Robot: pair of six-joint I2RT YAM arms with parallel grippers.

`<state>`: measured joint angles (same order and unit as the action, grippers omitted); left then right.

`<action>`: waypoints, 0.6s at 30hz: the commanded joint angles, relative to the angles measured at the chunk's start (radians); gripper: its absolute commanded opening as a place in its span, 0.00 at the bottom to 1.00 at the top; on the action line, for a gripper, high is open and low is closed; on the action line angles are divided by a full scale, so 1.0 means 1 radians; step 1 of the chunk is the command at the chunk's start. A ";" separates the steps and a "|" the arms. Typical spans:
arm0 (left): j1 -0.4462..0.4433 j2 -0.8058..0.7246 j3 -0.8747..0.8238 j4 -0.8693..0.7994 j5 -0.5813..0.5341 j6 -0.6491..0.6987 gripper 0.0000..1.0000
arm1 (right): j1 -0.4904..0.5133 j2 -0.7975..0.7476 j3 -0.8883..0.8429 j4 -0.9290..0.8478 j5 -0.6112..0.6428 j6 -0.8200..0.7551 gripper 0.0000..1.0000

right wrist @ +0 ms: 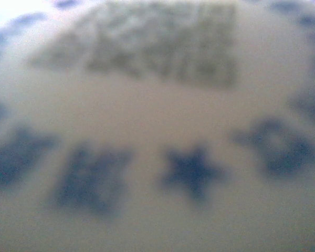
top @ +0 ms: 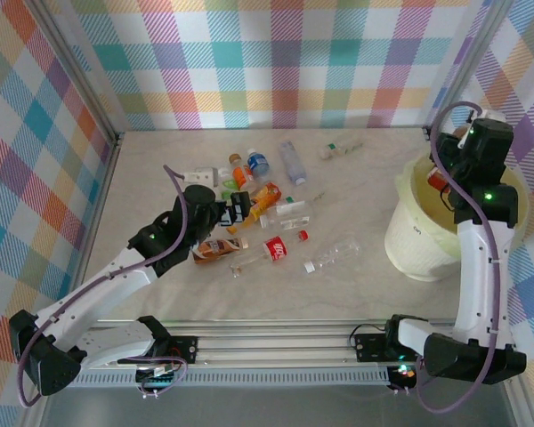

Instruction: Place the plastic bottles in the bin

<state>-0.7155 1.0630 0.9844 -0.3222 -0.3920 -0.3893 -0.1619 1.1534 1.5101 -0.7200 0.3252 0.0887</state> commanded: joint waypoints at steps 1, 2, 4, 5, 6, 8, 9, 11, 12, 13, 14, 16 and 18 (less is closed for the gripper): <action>0.014 -0.033 -0.028 0.054 -0.065 -0.037 1.00 | -0.036 0.010 -0.055 -0.068 0.038 -0.007 0.49; 0.014 -0.041 -0.044 0.091 -0.081 -0.039 1.00 | -0.046 0.012 -0.073 -0.067 0.034 -0.002 0.49; 0.013 -0.071 -0.087 0.150 -0.101 -0.036 1.00 | -0.061 0.019 -0.106 -0.064 0.028 0.003 0.48; 0.013 -0.089 -0.114 0.184 -0.113 -0.037 1.00 | -0.066 0.026 -0.120 -0.063 0.028 0.003 0.49; 0.013 -0.106 -0.136 0.208 -0.124 -0.035 1.00 | -0.070 0.033 -0.132 -0.063 0.032 0.003 0.49; 0.014 -0.129 -0.158 0.218 -0.151 -0.037 1.00 | -0.077 0.046 -0.158 -0.059 0.044 0.013 0.49; 0.015 -0.136 -0.162 0.211 -0.164 -0.039 1.00 | -0.079 0.053 -0.176 -0.053 0.045 0.023 0.49; 0.015 -0.143 -0.163 0.187 -0.182 -0.038 1.00 | -0.082 0.066 -0.211 -0.040 0.037 0.039 0.50; 0.014 -0.144 -0.161 0.174 -0.188 -0.039 1.00 | -0.081 0.075 -0.227 -0.036 0.035 0.049 0.50; 0.016 -0.145 -0.161 0.161 -0.195 -0.042 1.00 | -0.082 0.085 -0.239 -0.033 0.035 0.055 0.51; 0.016 -0.145 -0.161 0.150 -0.202 -0.046 1.00 | -0.082 0.096 -0.246 -0.032 0.037 0.058 0.51; 0.016 -0.143 -0.163 0.138 -0.202 -0.045 1.00 | -0.082 0.118 -0.260 -0.025 0.053 0.067 0.52; 0.016 -0.139 -0.164 0.122 -0.204 -0.050 1.00 | -0.082 0.132 -0.270 -0.017 0.063 0.074 0.53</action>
<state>-0.7097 0.9329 0.8272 -0.1822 -0.5625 -0.4248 -0.2367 1.2766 1.2533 -0.7650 0.3599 0.1314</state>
